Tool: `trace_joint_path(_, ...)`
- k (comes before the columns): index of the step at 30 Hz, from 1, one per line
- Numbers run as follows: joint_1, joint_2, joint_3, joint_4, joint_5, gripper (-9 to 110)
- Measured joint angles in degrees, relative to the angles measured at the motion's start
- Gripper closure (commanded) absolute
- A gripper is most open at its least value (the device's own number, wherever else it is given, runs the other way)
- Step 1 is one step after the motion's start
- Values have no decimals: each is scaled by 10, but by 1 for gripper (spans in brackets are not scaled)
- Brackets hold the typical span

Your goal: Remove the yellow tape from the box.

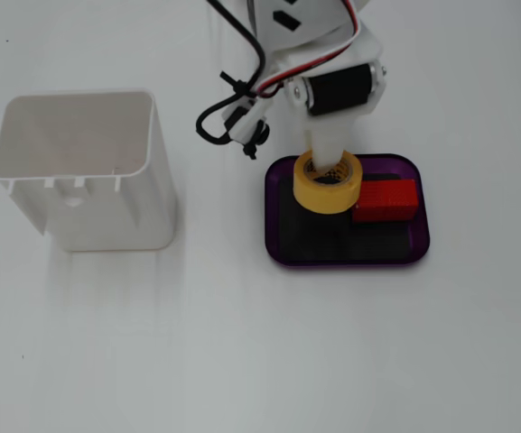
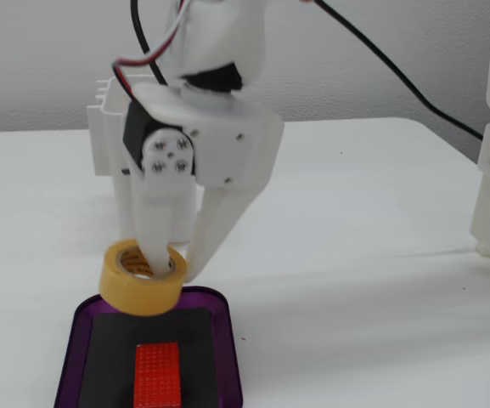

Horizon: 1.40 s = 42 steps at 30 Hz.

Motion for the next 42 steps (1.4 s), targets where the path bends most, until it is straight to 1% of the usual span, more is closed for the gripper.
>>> trace_joint_path(3, 0, 0, -83, 84, 0, 102)
trace_joint_path(6, 0, 1, -124, 146, 1, 102)
trace_joint_path(9, 1, 29, -115, 160, 2, 102)
trace_joint_path(12, 15, 94, -62, 161, 1, 102)
trace_joint_path(17, 40, 225, 112, 101, -13, 102)
trace_joint_path(24, 47, 392, 446, -62, -18, 102)
trace_joint_path(28, 40, 443, 575, -131, -18, 102)
trace_joint_path(34, 45, 451, 650, -202, -18, 102)
trace_joint_path(42, 45, 454, 660, -215, -18, 101)
